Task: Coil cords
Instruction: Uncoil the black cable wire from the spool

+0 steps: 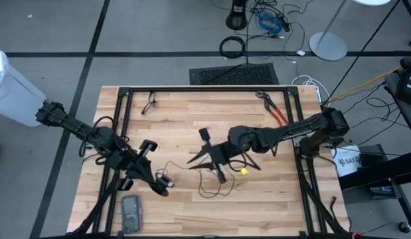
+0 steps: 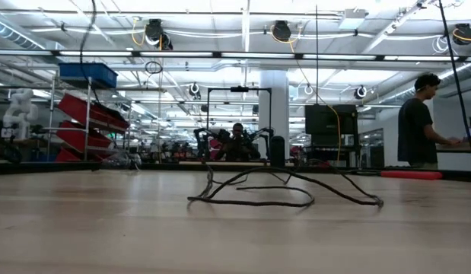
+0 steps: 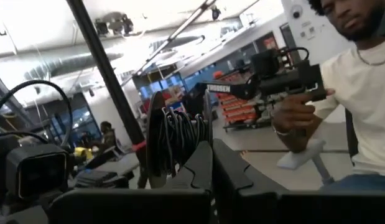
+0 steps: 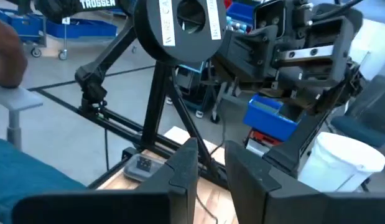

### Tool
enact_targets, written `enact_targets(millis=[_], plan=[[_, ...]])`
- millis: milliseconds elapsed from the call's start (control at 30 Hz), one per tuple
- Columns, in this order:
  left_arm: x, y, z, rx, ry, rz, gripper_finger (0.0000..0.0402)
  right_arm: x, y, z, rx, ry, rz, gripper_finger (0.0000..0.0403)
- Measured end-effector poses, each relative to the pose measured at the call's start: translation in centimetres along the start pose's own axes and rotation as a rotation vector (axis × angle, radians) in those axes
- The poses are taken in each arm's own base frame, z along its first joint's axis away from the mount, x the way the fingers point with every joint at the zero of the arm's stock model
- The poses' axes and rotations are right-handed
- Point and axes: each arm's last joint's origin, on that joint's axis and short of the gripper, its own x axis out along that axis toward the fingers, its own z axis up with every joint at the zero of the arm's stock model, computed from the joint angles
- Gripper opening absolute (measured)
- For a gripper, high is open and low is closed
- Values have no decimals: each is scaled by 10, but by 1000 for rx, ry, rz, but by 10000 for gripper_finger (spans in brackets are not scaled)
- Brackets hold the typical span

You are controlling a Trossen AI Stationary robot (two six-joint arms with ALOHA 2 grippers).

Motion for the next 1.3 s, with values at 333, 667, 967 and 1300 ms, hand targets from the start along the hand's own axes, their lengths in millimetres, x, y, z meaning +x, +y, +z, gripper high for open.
enact_targets(millis=[333,667,967,1300], plan=[[3,0,-6,-9,27,-6,0,39,0,-40,-94,-99,-145,72],[6,4,-15,-10,57,12,0,50,-10,-64,-5,-144,-153,151],[6,6,-16,-18,66,21,0,51,-9,-63,16,-179,-120,184],[8,7,-20,-11,93,64,0,58,-7,-54,29,-203,-113,181]])
